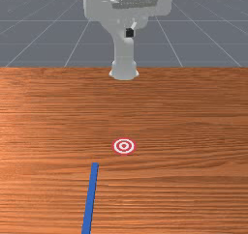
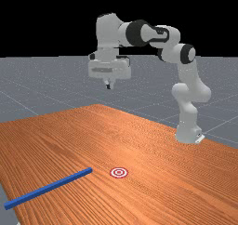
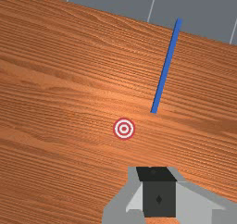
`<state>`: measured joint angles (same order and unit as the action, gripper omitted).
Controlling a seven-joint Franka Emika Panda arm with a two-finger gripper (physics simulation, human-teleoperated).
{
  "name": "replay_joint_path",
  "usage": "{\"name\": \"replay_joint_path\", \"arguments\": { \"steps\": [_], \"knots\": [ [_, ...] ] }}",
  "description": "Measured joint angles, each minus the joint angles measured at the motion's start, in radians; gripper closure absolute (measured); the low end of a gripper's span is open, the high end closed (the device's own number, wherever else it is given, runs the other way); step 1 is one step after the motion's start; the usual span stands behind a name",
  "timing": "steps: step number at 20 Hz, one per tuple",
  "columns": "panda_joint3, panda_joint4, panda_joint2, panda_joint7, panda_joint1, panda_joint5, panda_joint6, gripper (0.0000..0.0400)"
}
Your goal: Pull the pivot to the target area
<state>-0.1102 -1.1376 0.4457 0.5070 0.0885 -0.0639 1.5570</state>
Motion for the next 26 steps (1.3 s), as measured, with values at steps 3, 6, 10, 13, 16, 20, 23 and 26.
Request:
{"name": "replay_joint_path", "arguments": {
  "steps": [3,6,10,13,16,20,23,26],
  "knots": [
    [-0.016,0.180,0.116,0.097,-0.002,-0.015,-0.072,0.0400],
    [0.013,0.226,0.135,-0.118,-0.024,-0.001,-0.104,0.0400],
    [0.036,0.331,0.194,-0.296,-0.042,0.015,-0.177,0.0400],
    [0.041,0.182,0.123,-0.355,-0.039,0.026,-0.076,0.0400],
    [0.050,0.110,0.100,-0.329,-0.052,-0.028,-0.023,0.0400],
    [-0.014,-0.044,0.084,-0.238,0.032,0.184,0.097,0.0400],
    [-0.001,-0.133,0.082,-0.251,0.023,0.144,0.190,0.0400],
    [0.079,-0.210,0.091,-0.383,-0.067,-0.090,0.271,0.0400]
  ]
}}
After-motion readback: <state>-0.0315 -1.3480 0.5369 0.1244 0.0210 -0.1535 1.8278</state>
